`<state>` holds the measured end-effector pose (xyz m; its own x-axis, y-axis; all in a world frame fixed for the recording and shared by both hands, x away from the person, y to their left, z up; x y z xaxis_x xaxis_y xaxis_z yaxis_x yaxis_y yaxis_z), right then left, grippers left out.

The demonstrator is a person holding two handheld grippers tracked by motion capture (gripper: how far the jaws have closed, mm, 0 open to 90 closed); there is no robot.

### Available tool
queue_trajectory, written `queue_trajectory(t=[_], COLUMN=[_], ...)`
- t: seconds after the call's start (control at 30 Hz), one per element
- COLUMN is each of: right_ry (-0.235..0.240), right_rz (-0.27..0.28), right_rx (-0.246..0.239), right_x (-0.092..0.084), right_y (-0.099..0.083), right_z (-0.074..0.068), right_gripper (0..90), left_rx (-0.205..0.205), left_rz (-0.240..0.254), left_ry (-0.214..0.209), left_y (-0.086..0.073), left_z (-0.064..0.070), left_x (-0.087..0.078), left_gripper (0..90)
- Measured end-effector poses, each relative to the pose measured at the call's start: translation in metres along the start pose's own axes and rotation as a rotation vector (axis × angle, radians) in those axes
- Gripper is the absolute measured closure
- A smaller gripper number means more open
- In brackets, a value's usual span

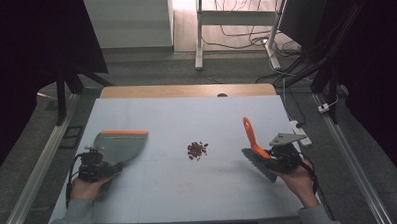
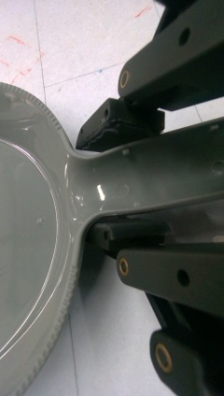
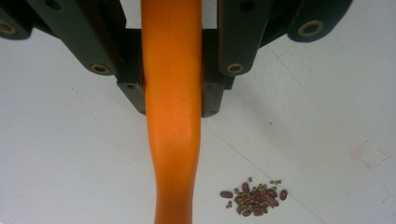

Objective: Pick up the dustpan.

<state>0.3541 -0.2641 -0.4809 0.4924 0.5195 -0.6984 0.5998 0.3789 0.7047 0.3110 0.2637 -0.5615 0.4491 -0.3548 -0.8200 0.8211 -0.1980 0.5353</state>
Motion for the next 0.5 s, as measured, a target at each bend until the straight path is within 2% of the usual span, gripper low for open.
queue_trajectory(t=[0.13,0.5], right_ry=[0.001,-0.006], right_rz=[0.004,0.006], right_rx=[0.002,-0.001], right_x=[-0.0009,-0.0008], right_y=[0.0005,0.0004], right_z=[-0.0003,-0.0004], right_gripper=[70.2,70.2], left_rx=[-0.006,0.012], left_rz=[0.011,0.058], left_ry=[0.024,0.009], left_y=[-0.0008,-0.0026], left_z=[-0.0028,-0.0081], left_x=[-0.0008,-0.0055], left_gripper=[60.6,61.8])
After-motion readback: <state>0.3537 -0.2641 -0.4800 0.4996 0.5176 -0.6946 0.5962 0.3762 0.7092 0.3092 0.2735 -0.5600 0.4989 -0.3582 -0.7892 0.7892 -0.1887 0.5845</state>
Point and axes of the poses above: each handheld gripper's, and its own axes: x roughly forward along the jaws, y roughly out of its top, z roughly to its right, the point moved 4 cm from there along x, roughly forward along the jaws, and after that the axes turned 12 degrees about x, right-handed, at the moved point
